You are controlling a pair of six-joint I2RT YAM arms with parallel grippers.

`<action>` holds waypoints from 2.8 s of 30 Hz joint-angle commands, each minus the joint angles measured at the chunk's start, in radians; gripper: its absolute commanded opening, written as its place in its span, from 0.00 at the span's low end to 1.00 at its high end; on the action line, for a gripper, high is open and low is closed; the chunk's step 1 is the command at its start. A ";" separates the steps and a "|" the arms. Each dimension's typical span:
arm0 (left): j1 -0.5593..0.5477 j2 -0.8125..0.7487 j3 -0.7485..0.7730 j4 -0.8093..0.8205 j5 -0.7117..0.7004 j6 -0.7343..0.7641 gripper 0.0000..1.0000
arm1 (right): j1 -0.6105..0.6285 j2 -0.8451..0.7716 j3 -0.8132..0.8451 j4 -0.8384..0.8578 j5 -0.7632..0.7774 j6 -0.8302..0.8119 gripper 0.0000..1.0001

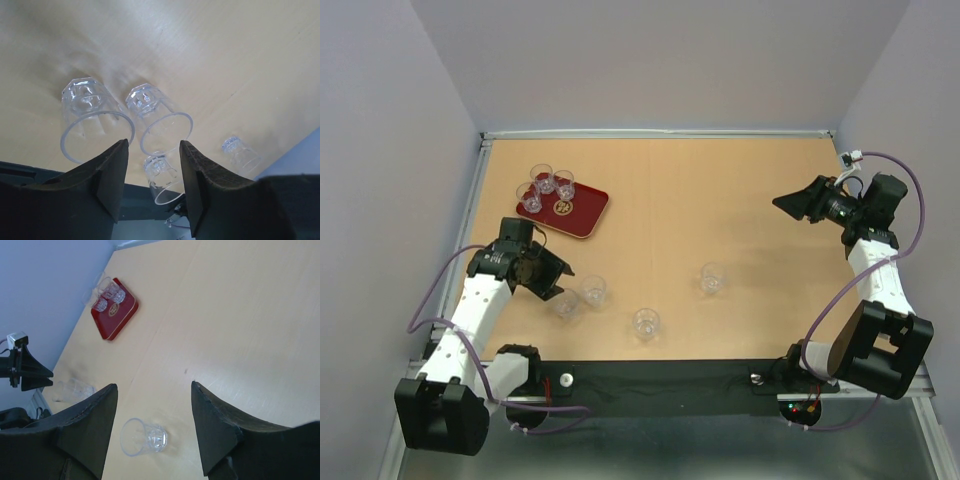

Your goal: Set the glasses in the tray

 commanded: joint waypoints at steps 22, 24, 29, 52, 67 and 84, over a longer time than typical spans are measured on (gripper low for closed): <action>-0.029 0.141 -0.071 0.075 -0.082 -0.020 0.52 | -0.007 0.004 0.001 0.021 -0.008 -0.008 0.66; -0.029 0.151 -0.074 0.079 -0.086 -0.015 0.52 | -0.007 0.004 0.001 0.021 -0.006 -0.009 0.66; -0.029 0.176 -0.085 0.102 -0.076 0.006 0.30 | -0.007 0.007 0.001 0.020 -0.005 -0.009 0.66; -0.030 0.372 0.380 0.265 -0.120 0.650 0.00 | -0.009 0.006 0.003 0.018 -0.005 -0.011 0.66; -0.055 0.705 0.639 0.308 -0.255 0.933 0.00 | -0.009 0.013 0.003 0.015 -0.002 -0.016 0.66; -0.055 0.865 0.684 0.358 -0.387 0.927 0.01 | -0.012 0.016 0.003 0.014 -0.002 -0.016 0.66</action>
